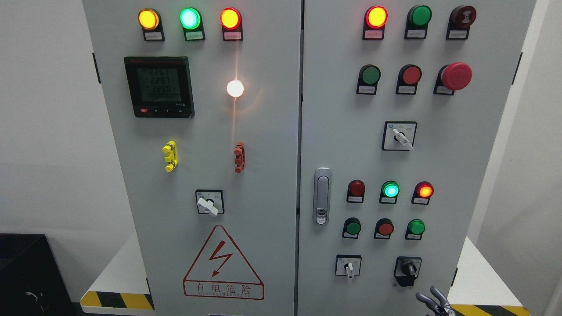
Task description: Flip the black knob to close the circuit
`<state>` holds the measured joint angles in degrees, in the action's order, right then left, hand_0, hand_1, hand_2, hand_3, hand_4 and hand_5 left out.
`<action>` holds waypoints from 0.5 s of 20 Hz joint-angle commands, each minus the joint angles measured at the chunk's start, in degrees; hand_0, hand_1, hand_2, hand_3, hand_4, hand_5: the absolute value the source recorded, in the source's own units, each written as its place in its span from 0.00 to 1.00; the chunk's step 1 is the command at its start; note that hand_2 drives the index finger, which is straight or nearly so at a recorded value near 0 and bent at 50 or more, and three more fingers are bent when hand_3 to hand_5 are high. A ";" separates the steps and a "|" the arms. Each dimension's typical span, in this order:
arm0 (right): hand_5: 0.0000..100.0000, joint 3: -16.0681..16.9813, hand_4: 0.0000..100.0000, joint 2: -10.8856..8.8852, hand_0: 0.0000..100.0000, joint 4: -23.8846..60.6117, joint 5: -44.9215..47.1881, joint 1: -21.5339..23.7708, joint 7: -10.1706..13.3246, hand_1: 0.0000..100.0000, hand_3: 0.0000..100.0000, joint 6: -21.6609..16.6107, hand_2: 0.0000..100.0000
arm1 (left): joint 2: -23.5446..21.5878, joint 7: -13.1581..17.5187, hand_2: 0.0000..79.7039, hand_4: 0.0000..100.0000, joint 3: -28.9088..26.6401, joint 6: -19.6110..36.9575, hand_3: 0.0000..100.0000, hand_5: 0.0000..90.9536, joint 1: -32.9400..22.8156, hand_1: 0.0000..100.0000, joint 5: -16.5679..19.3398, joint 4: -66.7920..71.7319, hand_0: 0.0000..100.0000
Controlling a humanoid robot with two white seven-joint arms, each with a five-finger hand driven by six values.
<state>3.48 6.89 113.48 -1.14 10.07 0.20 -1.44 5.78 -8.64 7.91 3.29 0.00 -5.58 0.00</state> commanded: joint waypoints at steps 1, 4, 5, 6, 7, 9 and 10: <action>0.00 -0.14 0.00 0.14 0.00 1.14 5.97 1.35 -1.78 0.00 0.02 -0.58 0.00 | 0.02 0.03 0.00 0.00 0.00 -0.03 0.00 0.00 -1.32 0.56 0.04 -1.67 0.12; 0.00 -0.14 0.00 0.14 0.00 0.26 5.97 1.79 -2.05 0.00 0.00 -2.08 0.00 | 0.02 0.03 0.00 0.00 0.00 -0.03 0.00 0.00 -1.32 0.56 0.04 -1.76 0.12; 0.00 -0.14 0.00 0.14 0.00 0.17 5.97 1.88 -2.05 0.00 0.00 -2.08 0.00 | -0.07 0.03 0.00 0.00 0.00 -0.03 0.00 0.00 -1.32 0.56 0.04 -1.67 0.12; 0.00 -0.14 0.00 0.14 0.00 0.25 5.97 1.88 -2.05 0.00 0.00 -2.08 0.00 | 0.02 0.03 0.00 0.00 0.00 -0.03 0.00 0.00 -1.23 0.56 -0.05 -1.67 0.12; 0.00 -0.14 0.00 0.14 0.00 0.26 5.97 1.97 -2.05 0.00 0.00 -2.08 0.00 | 0.02 0.03 0.00 0.00 0.00 -0.03 0.00 0.00 -1.32 0.56 -0.05 -1.67 0.12; 0.00 -0.14 0.00 0.14 0.00 0.26 5.97 1.97 -2.05 0.00 0.00 -2.08 0.00 | 0.02 0.03 0.00 0.00 0.00 -0.03 0.00 0.00 -1.32 0.56 0.04 -1.76 0.12; 0.00 -0.14 0.00 0.14 0.00 0.26 5.97 1.97 -2.05 0.00 0.00 -2.08 0.00 | 0.02 0.03 0.00 0.00 0.00 -0.03 0.00 0.00 -1.32 0.56 0.04 -1.76 0.12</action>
<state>3.40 6.98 113.70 3.86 11.65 -1.81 -3.42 5.78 -8.64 7.91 3.29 0.00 -5.57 0.00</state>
